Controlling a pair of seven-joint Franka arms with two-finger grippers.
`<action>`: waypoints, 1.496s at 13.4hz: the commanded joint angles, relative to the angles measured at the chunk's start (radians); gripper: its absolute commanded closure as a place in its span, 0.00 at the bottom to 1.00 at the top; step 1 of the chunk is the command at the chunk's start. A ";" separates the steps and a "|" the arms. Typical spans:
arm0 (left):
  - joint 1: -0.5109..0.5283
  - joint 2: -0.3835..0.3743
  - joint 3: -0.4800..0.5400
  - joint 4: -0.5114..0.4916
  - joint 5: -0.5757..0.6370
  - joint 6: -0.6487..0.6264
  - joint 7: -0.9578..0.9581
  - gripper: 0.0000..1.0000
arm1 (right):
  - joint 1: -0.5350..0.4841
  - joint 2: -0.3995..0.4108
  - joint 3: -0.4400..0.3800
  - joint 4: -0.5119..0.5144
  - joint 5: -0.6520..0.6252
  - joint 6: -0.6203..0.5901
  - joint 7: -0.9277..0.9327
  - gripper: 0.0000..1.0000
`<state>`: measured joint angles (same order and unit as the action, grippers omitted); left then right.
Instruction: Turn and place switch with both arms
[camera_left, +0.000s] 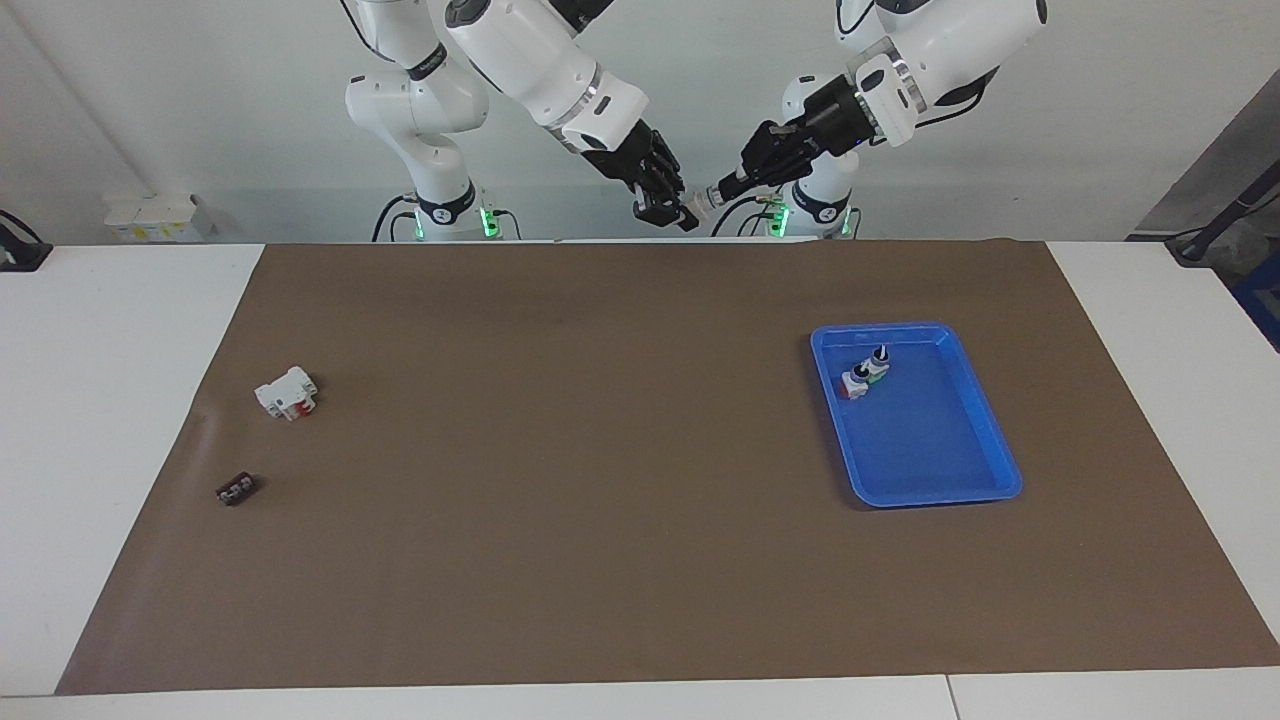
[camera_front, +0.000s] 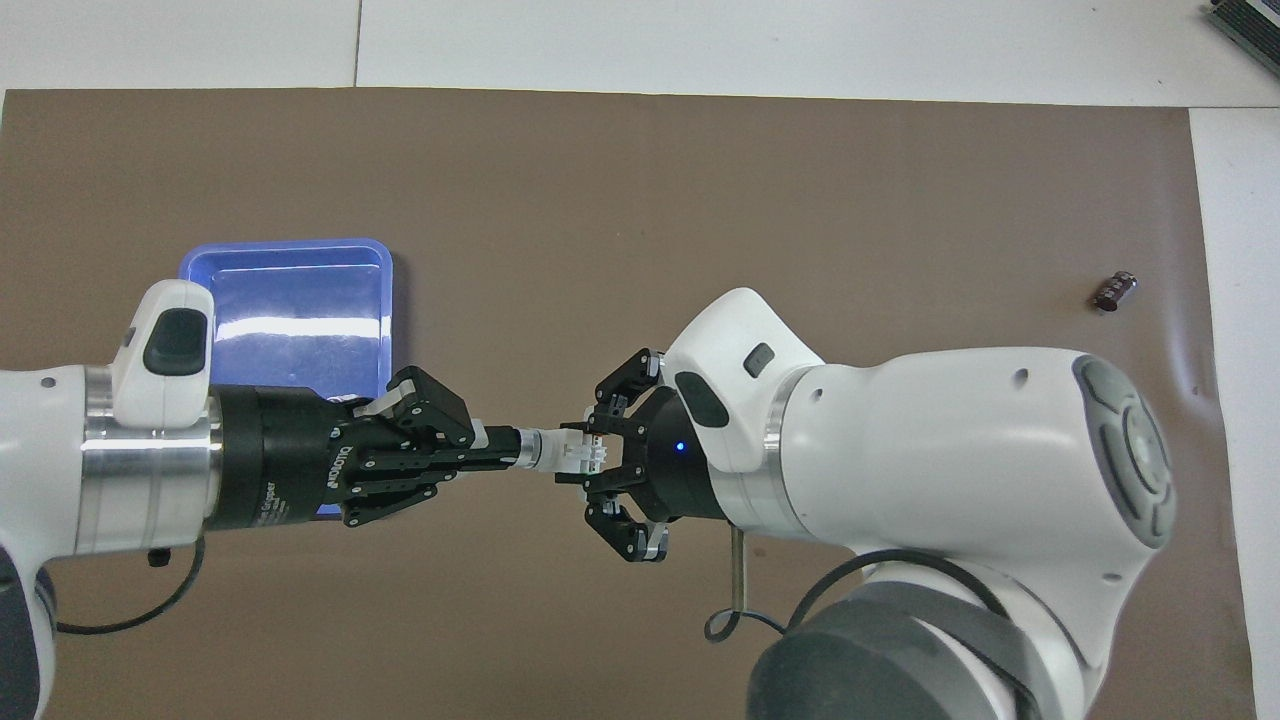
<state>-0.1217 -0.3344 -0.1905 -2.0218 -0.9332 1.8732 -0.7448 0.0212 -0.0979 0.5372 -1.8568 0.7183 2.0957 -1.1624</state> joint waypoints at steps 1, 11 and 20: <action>-0.009 -0.009 -0.035 0.014 -0.010 0.029 -0.268 1.00 | -0.001 -0.003 0.012 0.001 0.020 0.015 0.027 1.00; -0.010 0.014 -0.044 0.055 -0.015 0.049 -0.899 1.00 | -0.001 -0.003 0.012 0.001 0.020 0.014 0.027 1.00; -0.009 0.017 -0.052 0.058 -0.009 0.086 -1.200 1.00 | 0.000 -0.003 0.012 0.002 0.020 0.015 0.027 1.00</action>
<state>-0.1209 -0.3314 -0.2141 -2.0016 -0.9236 1.9153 -1.8516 0.0152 -0.1100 0.5257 -1.8548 0.7182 2.0991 -1.1624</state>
